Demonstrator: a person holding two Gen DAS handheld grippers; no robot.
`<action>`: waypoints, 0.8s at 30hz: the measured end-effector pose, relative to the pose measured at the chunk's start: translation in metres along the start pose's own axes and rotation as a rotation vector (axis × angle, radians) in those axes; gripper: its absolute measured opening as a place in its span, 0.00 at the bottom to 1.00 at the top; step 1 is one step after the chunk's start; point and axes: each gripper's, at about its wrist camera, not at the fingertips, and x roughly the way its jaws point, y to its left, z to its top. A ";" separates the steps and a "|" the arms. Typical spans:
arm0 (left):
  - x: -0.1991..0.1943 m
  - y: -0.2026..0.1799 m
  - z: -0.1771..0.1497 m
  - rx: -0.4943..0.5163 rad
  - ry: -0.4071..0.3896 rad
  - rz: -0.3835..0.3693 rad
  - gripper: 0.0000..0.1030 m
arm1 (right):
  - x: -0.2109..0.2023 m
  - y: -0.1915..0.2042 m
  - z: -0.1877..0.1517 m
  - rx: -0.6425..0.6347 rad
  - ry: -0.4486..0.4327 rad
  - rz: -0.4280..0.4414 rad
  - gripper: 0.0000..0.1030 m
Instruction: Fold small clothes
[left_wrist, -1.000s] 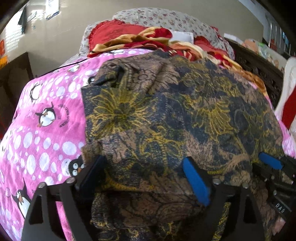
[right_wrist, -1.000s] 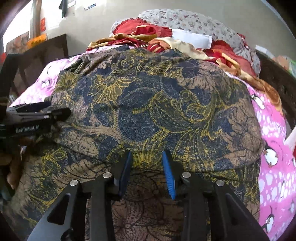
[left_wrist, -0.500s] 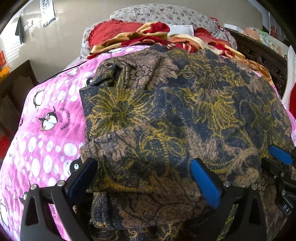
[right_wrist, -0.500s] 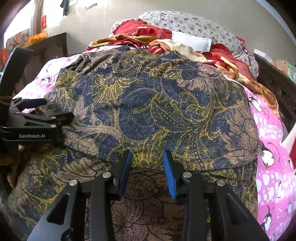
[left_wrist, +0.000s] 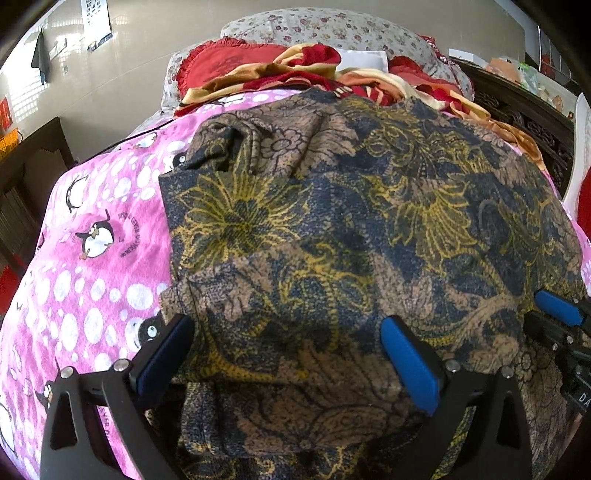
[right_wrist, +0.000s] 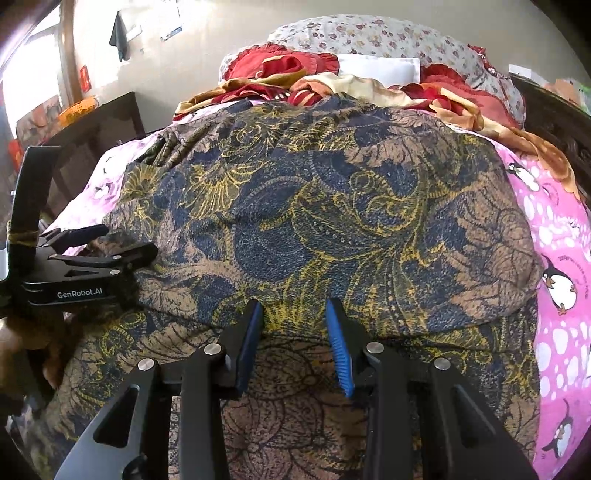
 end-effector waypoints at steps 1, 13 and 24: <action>0.000 0.001 0.000 -0.001 0.001 -0.001 1.00 | 0.000 0.001 0.000 -0.004 0.000 -0.005 0.30; -0.009 0.015 0.008 0.048 0.119 -0.075 0.99 | -0.041 0.022 -0.040 -0.127 0.164 -0.123 0.50; -0.131 0.113 -0.100 0.069 0.183 -0.208 0.97 | -0.127 0.009 -0.128 -0.081 0.215 -0.052 0.54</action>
